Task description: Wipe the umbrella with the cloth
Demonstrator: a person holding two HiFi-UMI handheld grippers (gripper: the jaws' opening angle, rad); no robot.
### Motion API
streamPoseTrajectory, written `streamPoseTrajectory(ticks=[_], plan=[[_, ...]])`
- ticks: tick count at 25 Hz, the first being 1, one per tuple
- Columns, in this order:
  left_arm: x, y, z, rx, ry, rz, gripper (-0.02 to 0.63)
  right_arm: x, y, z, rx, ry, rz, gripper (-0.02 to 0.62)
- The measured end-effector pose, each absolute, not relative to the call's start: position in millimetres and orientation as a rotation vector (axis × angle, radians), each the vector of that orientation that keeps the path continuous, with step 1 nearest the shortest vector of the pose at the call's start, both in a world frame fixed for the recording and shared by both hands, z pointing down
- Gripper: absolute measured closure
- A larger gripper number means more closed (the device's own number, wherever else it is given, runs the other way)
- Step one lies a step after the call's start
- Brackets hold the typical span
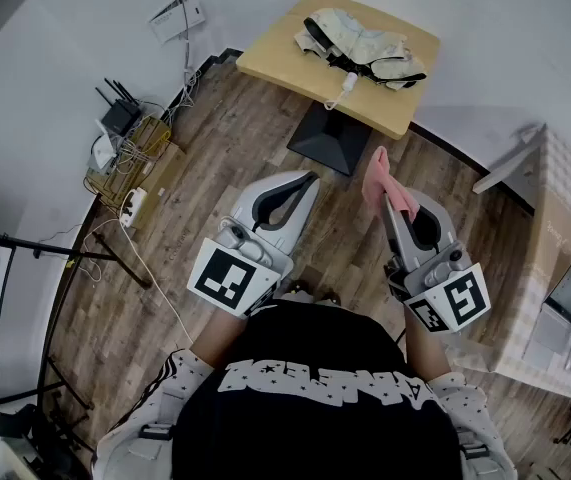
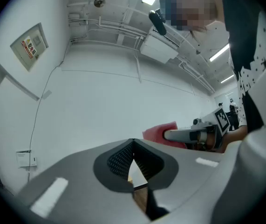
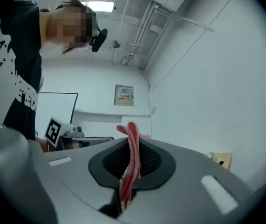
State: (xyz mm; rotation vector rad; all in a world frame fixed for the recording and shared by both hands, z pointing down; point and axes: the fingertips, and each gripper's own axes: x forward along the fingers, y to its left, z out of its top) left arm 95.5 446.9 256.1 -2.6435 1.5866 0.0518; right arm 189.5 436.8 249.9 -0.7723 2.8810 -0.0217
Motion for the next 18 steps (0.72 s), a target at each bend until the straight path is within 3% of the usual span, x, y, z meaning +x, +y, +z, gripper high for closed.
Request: streamPoseTrajectory(ticks=[18], plan=[[97.6, 446.9, 254.5, -2.607, 1.580, 0.094, 0.604, 211.4, 438.3, 255.1, -0.748, 2.855, -0.101, 0.569]])
